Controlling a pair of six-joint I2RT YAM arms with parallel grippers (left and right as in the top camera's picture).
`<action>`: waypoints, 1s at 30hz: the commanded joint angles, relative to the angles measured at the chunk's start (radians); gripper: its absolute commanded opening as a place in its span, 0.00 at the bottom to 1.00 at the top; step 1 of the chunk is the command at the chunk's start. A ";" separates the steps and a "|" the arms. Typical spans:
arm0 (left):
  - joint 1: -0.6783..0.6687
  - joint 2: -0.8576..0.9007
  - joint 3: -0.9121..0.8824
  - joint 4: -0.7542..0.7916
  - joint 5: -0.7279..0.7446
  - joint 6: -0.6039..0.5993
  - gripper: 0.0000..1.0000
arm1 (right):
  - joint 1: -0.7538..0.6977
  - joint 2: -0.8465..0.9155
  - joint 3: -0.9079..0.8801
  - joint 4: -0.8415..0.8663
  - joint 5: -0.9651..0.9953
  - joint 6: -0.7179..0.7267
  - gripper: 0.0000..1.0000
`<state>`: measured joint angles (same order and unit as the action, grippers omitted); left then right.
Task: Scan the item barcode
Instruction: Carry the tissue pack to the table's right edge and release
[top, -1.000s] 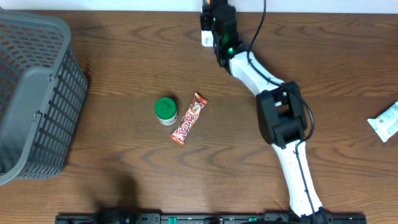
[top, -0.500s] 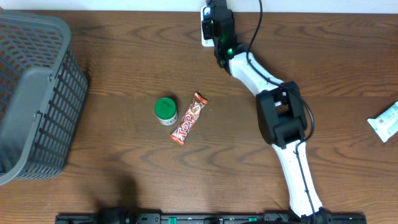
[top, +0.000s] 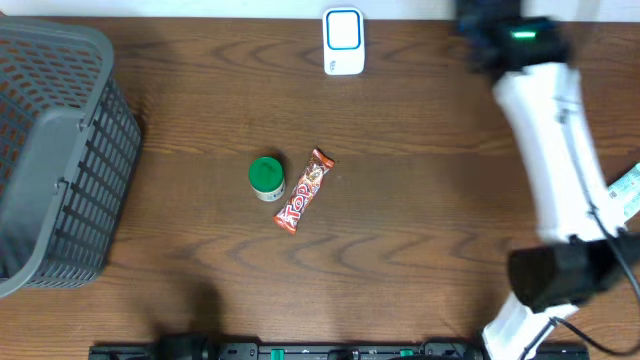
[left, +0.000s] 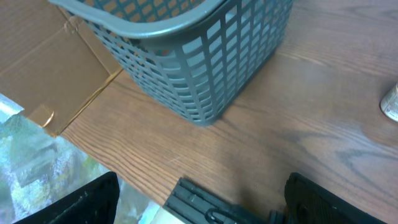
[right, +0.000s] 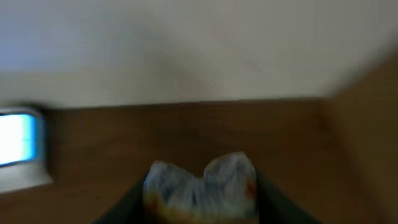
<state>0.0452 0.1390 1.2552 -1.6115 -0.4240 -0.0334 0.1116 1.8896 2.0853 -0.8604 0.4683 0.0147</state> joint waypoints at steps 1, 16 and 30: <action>0.002 -0.006 0.003 -0.077 -0.006 -0.006 0.86 | -0.163 0.049 -0.020 -0.084 0.089 -0.025 0.30; 0.002 -0.006 0.003 -0.077 -0.006 -0.006 0.86 | -0.678 0.400 -0.120 -0.188 -0.392 0.127 0.30; 0.002 -0.006 0.003 -0.077 -0.006 -0.006 0.86 | -0.699 0.263 0.033 -0.286 -0.590 0.150 0.99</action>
<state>0.0448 0.1390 1.2552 -1.6112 -0.4240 -0.0334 -0.6033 2.3142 2.0293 -1.1412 -0.0143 0.1539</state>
